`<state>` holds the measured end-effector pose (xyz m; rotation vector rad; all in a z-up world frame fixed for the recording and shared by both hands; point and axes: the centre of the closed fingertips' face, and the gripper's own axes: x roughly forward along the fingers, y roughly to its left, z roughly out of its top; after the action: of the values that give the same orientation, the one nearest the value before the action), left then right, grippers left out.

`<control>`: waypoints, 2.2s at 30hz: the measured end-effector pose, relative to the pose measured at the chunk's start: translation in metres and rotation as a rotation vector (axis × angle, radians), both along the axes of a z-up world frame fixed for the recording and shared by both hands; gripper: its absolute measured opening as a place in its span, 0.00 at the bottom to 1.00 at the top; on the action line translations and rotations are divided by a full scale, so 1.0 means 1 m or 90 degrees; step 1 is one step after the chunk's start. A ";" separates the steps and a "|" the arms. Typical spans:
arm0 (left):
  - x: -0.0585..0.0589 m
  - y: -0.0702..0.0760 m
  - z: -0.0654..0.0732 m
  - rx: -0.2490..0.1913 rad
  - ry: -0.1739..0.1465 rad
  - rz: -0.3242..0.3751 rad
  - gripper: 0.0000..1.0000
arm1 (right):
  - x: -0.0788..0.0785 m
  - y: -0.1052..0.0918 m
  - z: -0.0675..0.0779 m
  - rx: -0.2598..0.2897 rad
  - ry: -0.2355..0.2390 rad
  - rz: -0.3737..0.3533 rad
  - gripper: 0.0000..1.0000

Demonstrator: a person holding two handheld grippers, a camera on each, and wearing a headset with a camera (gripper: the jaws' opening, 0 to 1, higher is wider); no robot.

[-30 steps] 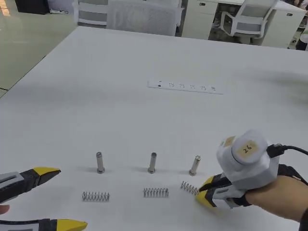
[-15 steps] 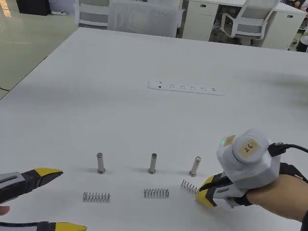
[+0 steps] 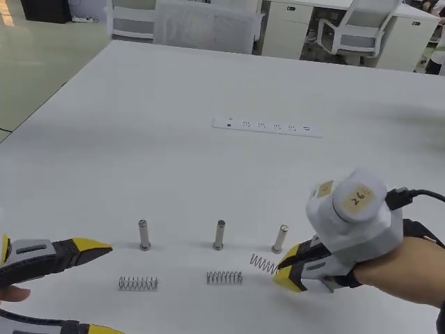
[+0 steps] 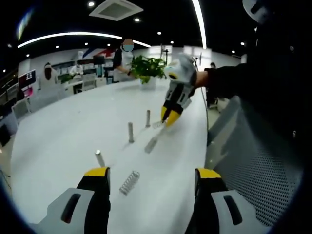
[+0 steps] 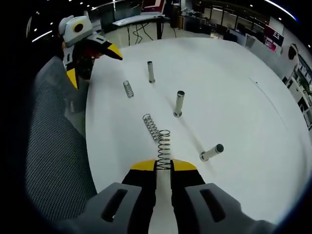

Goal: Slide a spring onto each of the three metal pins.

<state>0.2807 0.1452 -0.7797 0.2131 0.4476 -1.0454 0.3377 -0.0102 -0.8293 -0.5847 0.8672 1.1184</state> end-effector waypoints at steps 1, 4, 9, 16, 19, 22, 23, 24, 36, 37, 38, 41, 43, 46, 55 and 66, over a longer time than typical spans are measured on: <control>0.000 -0.002 0.000 -0.001 0.002 -0.004 0.66 | -0.001 0.002 0.000 0.001 0.001 0.005 0.07; 0.003 -0.007 -0.002 -0.002 0.005 -0.018 0.64 | -0.005 0.009 0.001 -0.002 0.007 0.023 0.07; 0.005 -0.023 -0.004 -0.004 0.008 -0.049 0.62 | -0.010 0.023 0.006 -0.002 0.010 0.050 0.07; 0.006 -0.037 -0.006 -0.003 0.012 -0.080 0.59 | -0.017 0.040 0.009 -0.007 0.012 0.087 0.07; 0.006 -0.043 -0.007 -0.004 0.014 -0.090 0.59 | -0.020 0.048 0.009 -0.007 0.013 0.102 0.07; 0.006 -0.049 -0.007 -0.004 0.014 -0.103 0.57 | -0.026 0.055 0.010 -0.010 0.015 0.124 0.07; 0.006 -0.050 -0.007 -0.004 0.013 -0.105 0.56 | -0.027 0.057 0.010 -0.011 0.015 0.129 0.07; 0.007 -0.051 -0.007 -0.004 0.012 -0.107 0.55 | -0.028 0.059 0.011 -0.012 0.016 0.134 0.07; 0.013 -0.061 -0.010 -0.007 0.000 -0.131 0.39 | -0.037 0.070 0.014 -0.016 0.017 0.178 0.07; 0.013 -0.061 -0.010 -0.006 -0.001 -0.133 0.38 | -0.038 0.070 0.014 -0.016 0.018 0.178 0.07; 0.013 -0.062 -0.011 -0.005 -0.001 -0.136 0.37 | -0.039 0.070 0.014 -0.018 0.019 0.182 0.07; 0.012 -0.065 -0.011 -0.010 0.001 -0.141 0.33 | -0.042 0.072 0.015 -0.019 0.023 0.192 0.07; 0.012 -0.066 -0.011 -0.014 0.001 -0.145 0.30 | -0.044 0.074 0.016 -0.020 0.025 0.200 0.07; 0.010 -0.068 -0.012 -0.011 0.001 -0.155 0.24 | -0.048 0.076 0.019 -0.019 0.026 0.212 0.07; 0.005 -0.069 -0.017 -0.002 0.003 -0.178 0.11 | -0.055 0.079 0.020 -0.022 0.034 0.234 0.07; 0.002 -0.069 -0.023 0.025 -0.008 -0.196 0.04 | -0.061 0.080 0.023 -0.017 0.042 0.247 0.07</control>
<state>0.2825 0.0764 -0.8025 0.3303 0.4321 -1.3366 0.2762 0.0702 -0.8064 -0.7633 0.8470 1.4844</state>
